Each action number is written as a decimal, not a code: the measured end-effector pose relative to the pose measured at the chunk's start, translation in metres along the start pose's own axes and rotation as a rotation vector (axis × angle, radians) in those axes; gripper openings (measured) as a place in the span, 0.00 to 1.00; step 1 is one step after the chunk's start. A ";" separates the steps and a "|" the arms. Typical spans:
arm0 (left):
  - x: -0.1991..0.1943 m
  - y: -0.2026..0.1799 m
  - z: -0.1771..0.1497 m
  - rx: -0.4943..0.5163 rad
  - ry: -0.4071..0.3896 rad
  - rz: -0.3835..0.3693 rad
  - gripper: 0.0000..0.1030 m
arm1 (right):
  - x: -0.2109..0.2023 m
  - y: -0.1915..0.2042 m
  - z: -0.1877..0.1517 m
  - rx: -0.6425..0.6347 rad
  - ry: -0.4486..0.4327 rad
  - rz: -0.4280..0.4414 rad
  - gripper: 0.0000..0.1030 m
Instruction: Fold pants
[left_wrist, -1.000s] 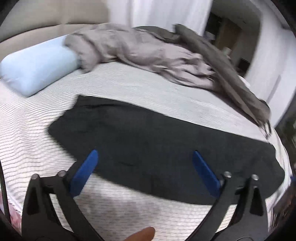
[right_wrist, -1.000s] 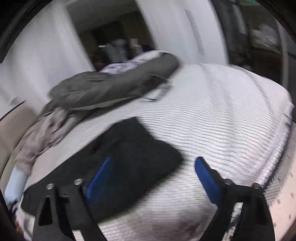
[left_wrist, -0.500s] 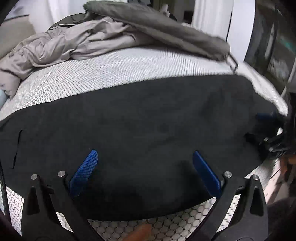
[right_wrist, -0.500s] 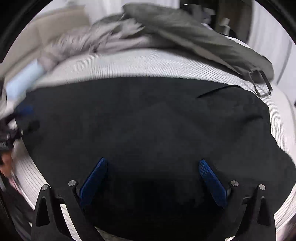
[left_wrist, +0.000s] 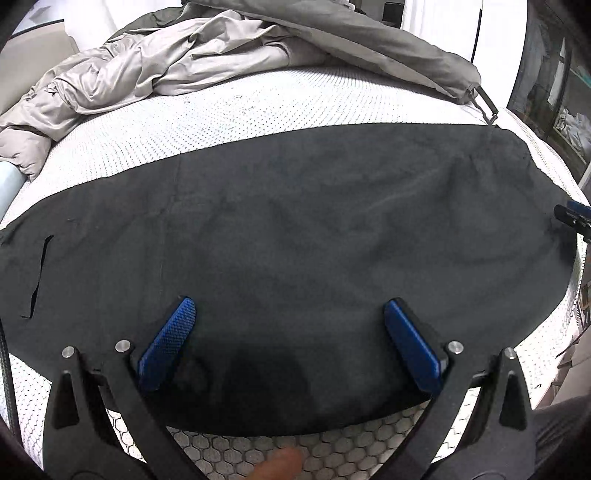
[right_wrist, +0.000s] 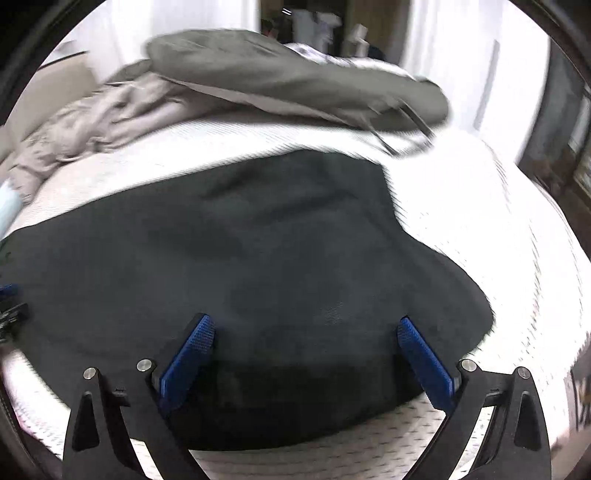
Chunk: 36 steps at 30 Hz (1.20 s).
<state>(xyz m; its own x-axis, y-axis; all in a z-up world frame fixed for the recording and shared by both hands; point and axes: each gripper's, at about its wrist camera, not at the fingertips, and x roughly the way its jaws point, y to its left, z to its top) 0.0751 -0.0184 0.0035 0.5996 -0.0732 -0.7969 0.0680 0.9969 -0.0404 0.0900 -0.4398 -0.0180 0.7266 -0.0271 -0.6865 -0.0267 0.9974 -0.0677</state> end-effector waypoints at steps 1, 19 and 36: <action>-0.001 -0.001 0.002 -0.001 -0.003 -0.008 0.99 | -0.002 0.011 0.000 -0.018 -0.013 0.020 0.98; 0.034 -0.044 0.030 0.028 0.068 -0.058 0.99 | 0.076 0.073 0.019 -0.035 0.112 -0.029 0.99; 0.025 -0.034 0.023 0.057 0.061 -0.097 0.99 | 0.018 0.160 0.015 -0.200 0.086 0.118 0.99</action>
<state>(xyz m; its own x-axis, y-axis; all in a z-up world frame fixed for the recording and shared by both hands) 0.1059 -0.0545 -0.0016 0.5386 -0.1650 -0.8262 0.1689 0.9819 -0.0860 0.1090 -0.2797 -0.0301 0.6497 0.0747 -0.7565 -0.2498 0.9609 -0.1196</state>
